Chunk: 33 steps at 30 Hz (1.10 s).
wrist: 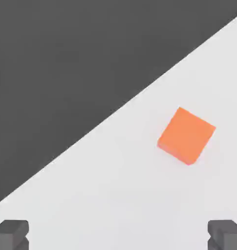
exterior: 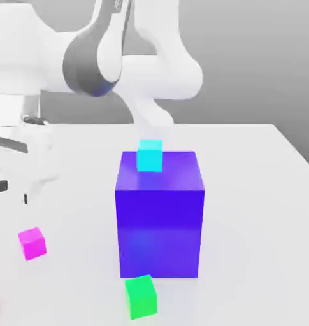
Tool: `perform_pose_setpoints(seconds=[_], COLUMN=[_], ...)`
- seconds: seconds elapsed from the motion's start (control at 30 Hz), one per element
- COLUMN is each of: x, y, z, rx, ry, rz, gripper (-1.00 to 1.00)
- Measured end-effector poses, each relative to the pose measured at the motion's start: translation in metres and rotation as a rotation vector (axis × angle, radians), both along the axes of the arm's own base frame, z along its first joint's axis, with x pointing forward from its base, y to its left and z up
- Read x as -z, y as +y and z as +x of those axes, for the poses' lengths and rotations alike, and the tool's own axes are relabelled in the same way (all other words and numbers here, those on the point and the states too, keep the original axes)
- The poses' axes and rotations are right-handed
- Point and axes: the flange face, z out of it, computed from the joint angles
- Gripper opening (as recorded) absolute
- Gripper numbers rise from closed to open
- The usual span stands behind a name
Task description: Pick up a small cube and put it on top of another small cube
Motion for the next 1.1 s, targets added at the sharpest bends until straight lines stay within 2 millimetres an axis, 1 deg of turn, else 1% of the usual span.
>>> perform_pose_setpoints(seconds=[0.07, 0.13, 0.2, 0.33, 0.37, 0.53, 0.57, 0.6, 0.73, 0.8, 0.83, 0.87, 0.93, 1.0, 1.03, 1.1], x=[0.038, 0.073, 0.098, 0.142, 0.151, 0.151, 0.155, 0.152, 0.115, 0.096, 0.089, 0.084, 0.074, 0.063, 0.058, 0.046], y=[-0.015, -0.023, -0.026, -0.026, -0.025, -0.025, -0.025, -0.025, -0.026, -0.023, -0.011, 0.007, 0.053, 0.11, 0.143, 0.211], z=[-0.027, -0.055, -0.064, -0.067, -0.068, -0.068, -0.068, -0.068, -0.067, -0.066, -0.051, -0.032, 0.006, 0.041, 0.055, 0.076], rx=[0.078, 0.147, 0.166, 0.173, 0.174, 0.173, 0.174, 0.173, 0.172, 0.166, 0.11, 0.034, -0.139, -0.327, -0.427, -0.623], ry=[0.059, 0.12, 0.143, 0.151, 0.151, 0.151, 0.151, 0.151, 0.151, 0.15, 0.15, 0.151, 0.153, 0.155, 0.157, 0.159], rz=[0.022, 0.042, 0.045, 0.046, 0.047, 0.047, 0.049, 0.048, 0.046, 0.049, 0.048, 0.046, 0.037, 0.023, 0.014, -0.007], gripper=[0.0, 0.0, 0.0, 0.0, -1.0, -1.0, -1.0, -1.0, -1.0, -1.0, -1.0, -1.0, -1.0, -1.0, -1.0, -1.0])
